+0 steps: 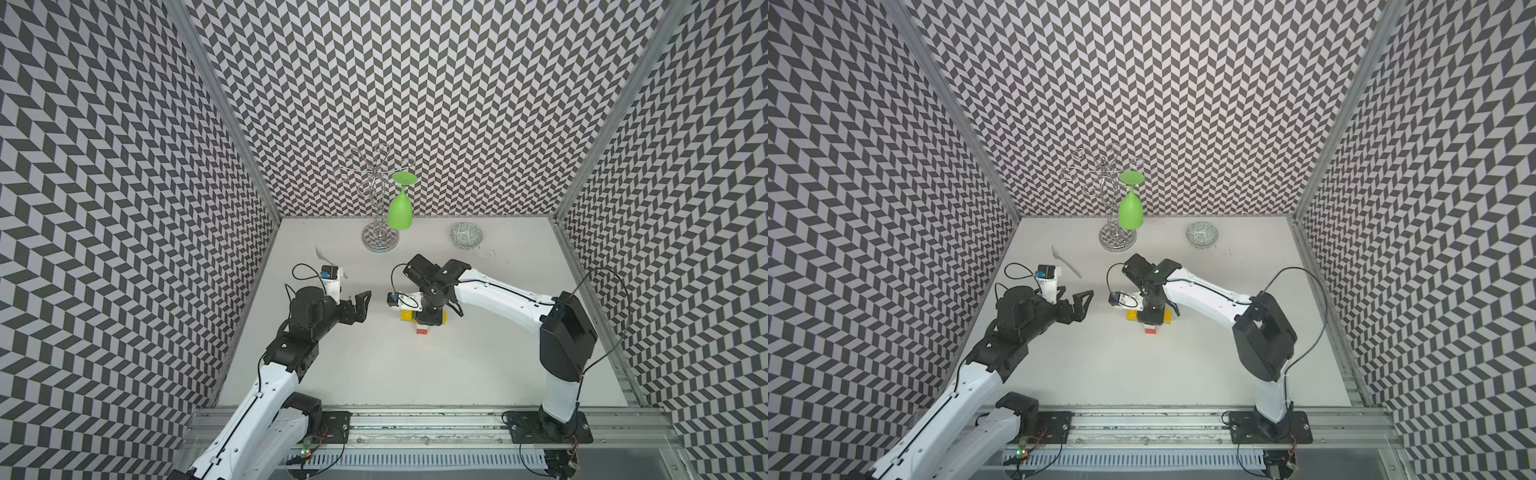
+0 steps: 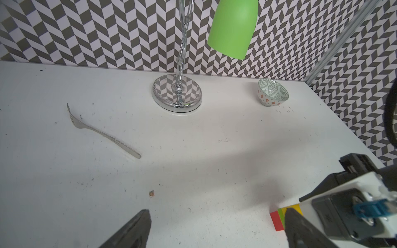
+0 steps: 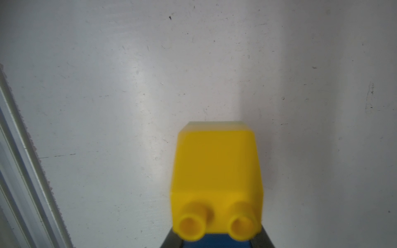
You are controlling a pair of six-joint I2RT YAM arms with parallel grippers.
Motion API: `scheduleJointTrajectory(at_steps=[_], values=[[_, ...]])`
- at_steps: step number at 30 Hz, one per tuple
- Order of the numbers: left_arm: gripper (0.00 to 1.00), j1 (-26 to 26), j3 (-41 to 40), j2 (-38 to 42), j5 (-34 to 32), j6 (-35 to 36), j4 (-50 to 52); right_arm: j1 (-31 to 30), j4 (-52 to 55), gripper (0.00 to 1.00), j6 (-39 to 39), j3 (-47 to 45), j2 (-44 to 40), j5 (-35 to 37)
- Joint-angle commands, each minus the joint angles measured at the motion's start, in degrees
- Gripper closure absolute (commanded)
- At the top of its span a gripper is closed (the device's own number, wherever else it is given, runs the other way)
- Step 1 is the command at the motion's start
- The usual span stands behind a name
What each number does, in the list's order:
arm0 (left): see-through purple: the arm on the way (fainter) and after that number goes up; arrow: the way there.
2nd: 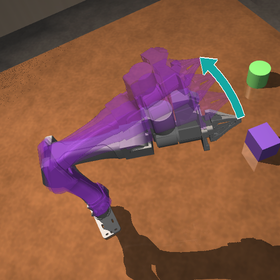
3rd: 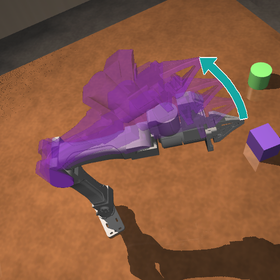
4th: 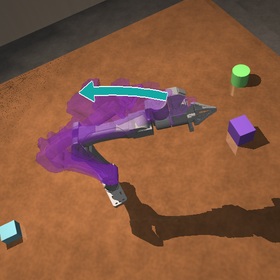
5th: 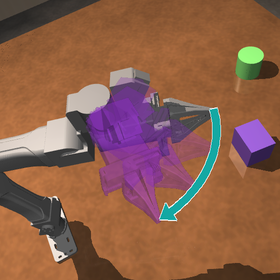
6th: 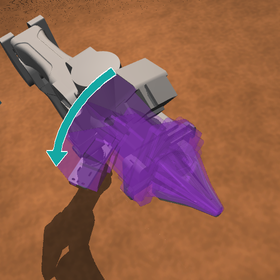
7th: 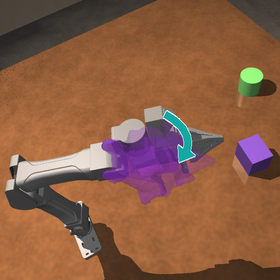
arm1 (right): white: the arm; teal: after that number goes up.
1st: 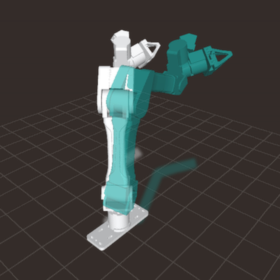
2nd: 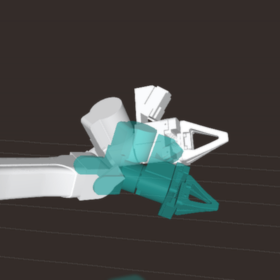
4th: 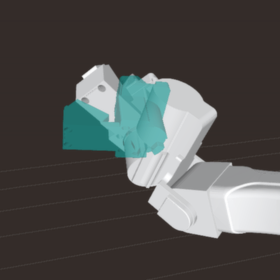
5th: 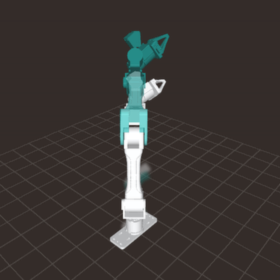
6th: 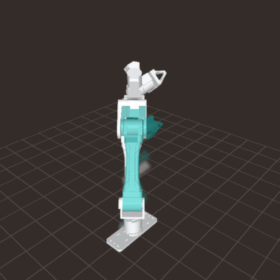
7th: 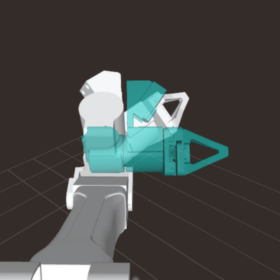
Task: Assemble a fork with lego
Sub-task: Assemble the lego brick with the lego brick, then place the lego brick at the center of the board.
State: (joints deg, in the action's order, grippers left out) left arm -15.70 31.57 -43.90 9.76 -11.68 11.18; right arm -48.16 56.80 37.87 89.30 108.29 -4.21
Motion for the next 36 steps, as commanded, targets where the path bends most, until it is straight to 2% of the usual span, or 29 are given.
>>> scheduleJointTrajectory(at_steps=[1, 8, 13, 18, 27, 36], values=[[0.01, 0.5, -0.6, 0.0, 0.6, -0.1, -1.3, 0.5, 0.0, 1.0, -1.5, -0.3, 3.7, 0.2], [0.01, 0.5, -0.6, 0.0, 0.8, -0.1, -1.4, 0.8, 2.1, 1.0, -1.5, -1.2, 5.1, 1.3], [0.01, 0.5, -0.6, 0.1, 0.8, -0.1, -1.3, 0.6, 4.3, 1.0, -2.8, -1.5, 7.8, 5.5], [0.01, 0.6, -0.6, 0.0, 0.9, 0.0, -1.3, 0.3, 4.1, 1.0, -3.0, -2.0, 7.2, 5.5], [0.02, 0.5, 1.2, -0.2, 2.2, 0.4, -0.7, 0.7, -2.1, 1.0, -3.9, -1.5, -1.1, -1.5], [0.01, 0.4, 7.0, 0.5, 10.9, 3.8, 1.9, 3.6, -10.9, 1.0, -9.7, -3.5, -13.1, -9.6]])
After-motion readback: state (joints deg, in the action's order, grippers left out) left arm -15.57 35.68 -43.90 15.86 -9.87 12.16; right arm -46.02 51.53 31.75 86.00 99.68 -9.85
